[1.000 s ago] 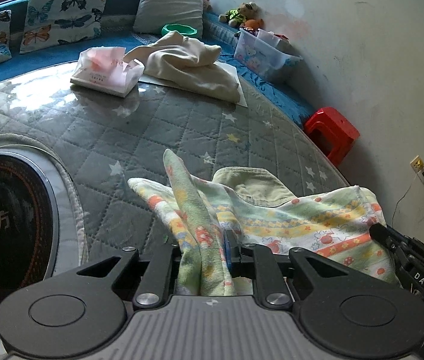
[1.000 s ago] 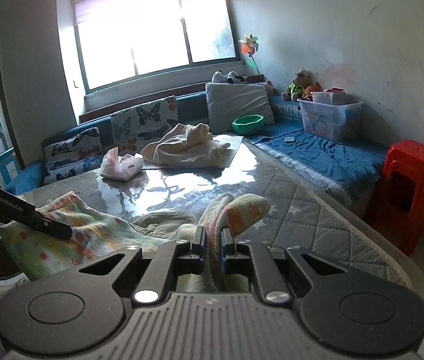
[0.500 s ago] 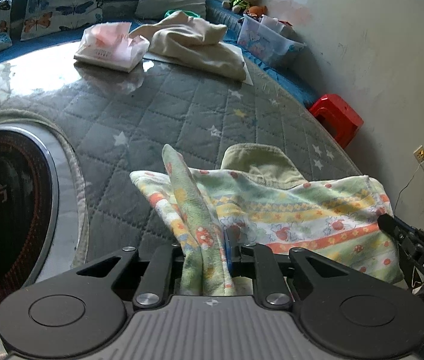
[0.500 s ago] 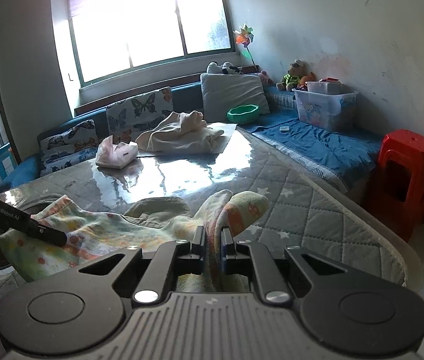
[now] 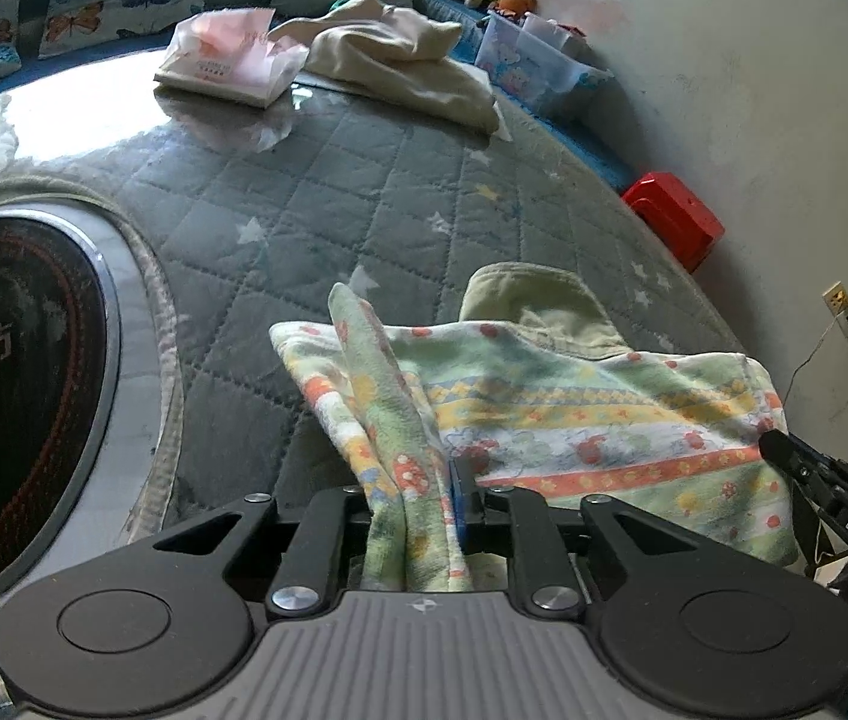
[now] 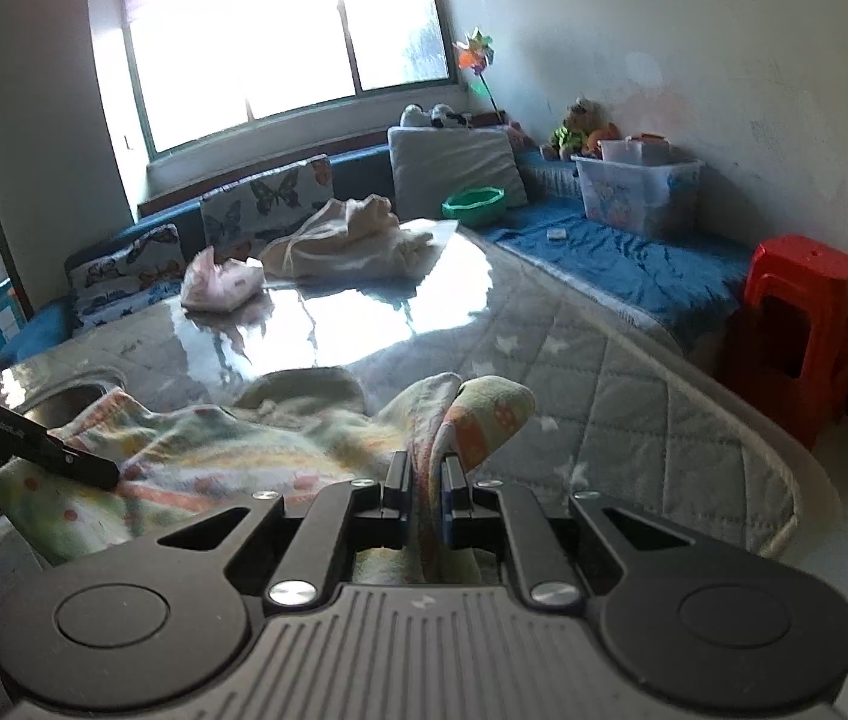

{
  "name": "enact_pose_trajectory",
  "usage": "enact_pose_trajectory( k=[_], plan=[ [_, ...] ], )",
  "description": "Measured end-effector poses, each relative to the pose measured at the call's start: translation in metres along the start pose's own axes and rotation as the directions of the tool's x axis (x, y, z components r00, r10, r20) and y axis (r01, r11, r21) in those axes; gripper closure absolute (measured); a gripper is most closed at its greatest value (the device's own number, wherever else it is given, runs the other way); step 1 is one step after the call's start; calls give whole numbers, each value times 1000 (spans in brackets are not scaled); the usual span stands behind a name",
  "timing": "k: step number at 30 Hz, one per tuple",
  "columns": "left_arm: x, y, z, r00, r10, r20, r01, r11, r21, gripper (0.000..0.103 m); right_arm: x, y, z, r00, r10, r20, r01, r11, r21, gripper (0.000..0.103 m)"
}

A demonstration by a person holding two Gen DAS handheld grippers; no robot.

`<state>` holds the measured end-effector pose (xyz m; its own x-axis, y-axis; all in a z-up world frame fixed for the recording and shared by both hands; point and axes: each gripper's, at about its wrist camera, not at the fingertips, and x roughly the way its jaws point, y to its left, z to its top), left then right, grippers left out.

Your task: Fold clothes

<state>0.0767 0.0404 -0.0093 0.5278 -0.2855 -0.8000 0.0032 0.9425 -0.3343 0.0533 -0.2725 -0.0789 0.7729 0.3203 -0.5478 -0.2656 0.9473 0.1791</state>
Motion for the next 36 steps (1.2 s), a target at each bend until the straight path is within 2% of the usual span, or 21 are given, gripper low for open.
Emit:
enact_pose_trajectory(
  k=[7, 9, 14, 17, 21, 25, 32, 36],
  plan=[
    [2, 3, -5, 1000, 13, 0, -13, 1000, 6, 76, 9, -5, -6, 999, -29, -30, 29, 1000, 9, 92],
    [2, 5, -6, 1000, 29, 1, -29, 1000, 5, 59, 11, -8, -8, 998, -45, -39, 46, 999, 12, 92],
    [1, 15, -8, 998, 58, 7, -58, 998, 1, 51, 15, -14, -11, 996, -79, -50, 80, 997, 16, 91],
    [-2, 21, -7, 997, 76, 17, -76, 997, -8, 51, 17, -11, -10, 996, -80, -43, 81, 997, 5, 87],
    [-4, 28, -4, 991, 126, 42, -125, 992, -11, 52, 20, -3, -5, 998, -61, -33, 60, 998, -20, 76],
    [-7, 32, 1, 987, 151, 58, -150, 988, -29, 53, 30, 9, 0, 999, -27, -37, 25, 999, -44, 73],
    [-11, 3, 12, 991, 92, 102, -94, 995, 17, 57, 55, 33, 7, 998, 30, -63, -36, 995, -92, 70],
    [0, -16, 18, 995, 52, 91, -56, 997, 45, 59, 70, 42, 12, 996, 47, -75, -54, 993, -105, 70]
  ],
)
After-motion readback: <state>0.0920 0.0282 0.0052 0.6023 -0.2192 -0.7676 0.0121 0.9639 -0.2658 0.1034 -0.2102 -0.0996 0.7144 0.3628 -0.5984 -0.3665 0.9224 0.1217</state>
